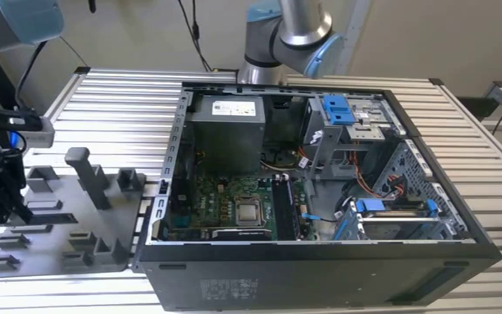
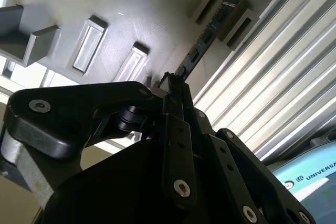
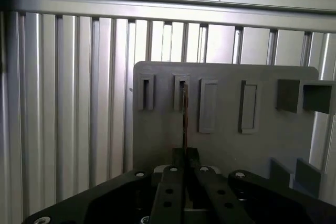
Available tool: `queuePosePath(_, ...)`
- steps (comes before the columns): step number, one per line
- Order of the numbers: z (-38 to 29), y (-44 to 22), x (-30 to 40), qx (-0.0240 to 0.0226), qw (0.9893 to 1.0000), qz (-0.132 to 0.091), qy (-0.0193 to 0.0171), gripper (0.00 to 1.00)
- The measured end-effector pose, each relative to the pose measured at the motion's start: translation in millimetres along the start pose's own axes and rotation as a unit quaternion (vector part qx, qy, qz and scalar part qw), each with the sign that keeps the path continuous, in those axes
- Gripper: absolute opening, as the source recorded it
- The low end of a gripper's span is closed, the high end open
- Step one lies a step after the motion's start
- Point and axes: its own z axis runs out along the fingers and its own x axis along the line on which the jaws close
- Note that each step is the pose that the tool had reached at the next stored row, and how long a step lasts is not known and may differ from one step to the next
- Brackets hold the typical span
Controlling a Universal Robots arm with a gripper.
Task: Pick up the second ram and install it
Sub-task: 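Pick up the second ram and move it above second insertion slot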
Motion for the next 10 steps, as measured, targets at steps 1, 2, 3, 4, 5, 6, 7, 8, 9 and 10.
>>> queuePosePath(1,-1.3,0.0,0.0,0.0000,1.0000,0.000,0.0000,0.14)
queuePosePath(2,-2.6,0.0,0.0,0.0000,1.0000,0.000,0.0000,0.14)
queuePosePath(3,-4.0,0.0,-0.1,0.0000,1.0000,0.000,0.0000,0.14)
queuePosePath(4,-5.2,0.0,-0.1,0.0000,1.0000,0.000,0.0000,0.14)
queuePosePath(5,-6.2,-0.1,-0.1,0.0000,1.0000,0.000,0.0000,0.14)
queuePosePath(6,-7.1,0.0,-0.1,0.0000,1.0000,0.000,0.0000,0.14)
queuePosePath(7,-8.1,-0.1,-0.1,0.0000,1.0000,0.000,0.0000,0.14)
queuePosePath(8,-8.9,-0.1,-0.1,0.0000,1.0000,0.000,0.0000,0.14)
queuePosePath(9,-9.9,-0.1,-0.2,0.0000,1.0000,0.000,0.0000,0.14)
queuePosePath(10,-10.8,-0.1,-0.2,0.0000,1.0000,0.000,0.0000,0.14)
